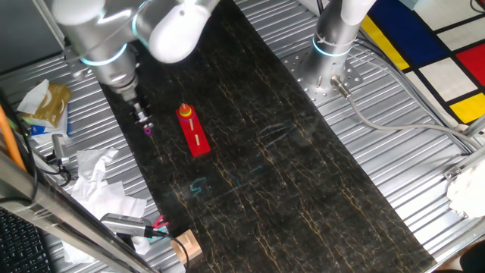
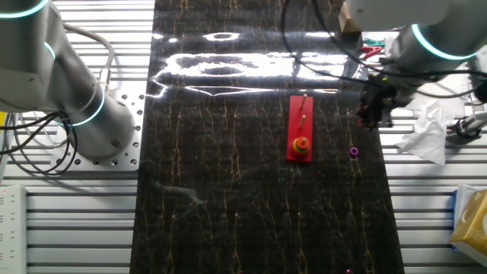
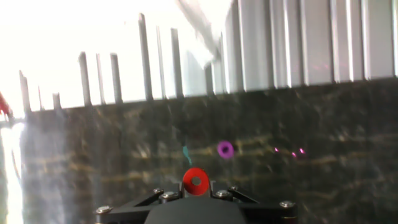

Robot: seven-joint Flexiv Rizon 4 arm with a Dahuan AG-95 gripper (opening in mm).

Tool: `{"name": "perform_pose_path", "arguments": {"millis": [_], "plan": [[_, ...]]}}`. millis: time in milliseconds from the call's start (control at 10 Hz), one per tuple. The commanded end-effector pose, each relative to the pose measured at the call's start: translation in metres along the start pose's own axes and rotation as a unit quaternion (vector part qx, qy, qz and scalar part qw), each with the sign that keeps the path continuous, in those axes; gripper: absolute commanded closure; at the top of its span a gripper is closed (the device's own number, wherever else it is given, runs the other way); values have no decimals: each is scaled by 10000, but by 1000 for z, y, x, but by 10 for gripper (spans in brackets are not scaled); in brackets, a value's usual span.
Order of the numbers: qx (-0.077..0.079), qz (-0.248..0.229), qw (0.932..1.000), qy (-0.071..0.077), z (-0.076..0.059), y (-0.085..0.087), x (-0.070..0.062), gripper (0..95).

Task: Take out one Hanoi block and throw it aside

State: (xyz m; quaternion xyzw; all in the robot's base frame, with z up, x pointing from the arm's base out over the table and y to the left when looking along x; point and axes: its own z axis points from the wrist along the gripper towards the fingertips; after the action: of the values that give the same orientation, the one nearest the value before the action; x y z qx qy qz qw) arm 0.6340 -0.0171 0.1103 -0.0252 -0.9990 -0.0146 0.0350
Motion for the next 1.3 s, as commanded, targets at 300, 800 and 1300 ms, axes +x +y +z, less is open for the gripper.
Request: {"name": "perform_pose_path", "arguments": {"millis": [300,800,1300], "plan": [[-27,-105,9997,-211,0,1,1,950],[-47,-109,9991,-411,3,6,-7,950],[-69,-112,9989,-460,2,8,-10,950]]}}
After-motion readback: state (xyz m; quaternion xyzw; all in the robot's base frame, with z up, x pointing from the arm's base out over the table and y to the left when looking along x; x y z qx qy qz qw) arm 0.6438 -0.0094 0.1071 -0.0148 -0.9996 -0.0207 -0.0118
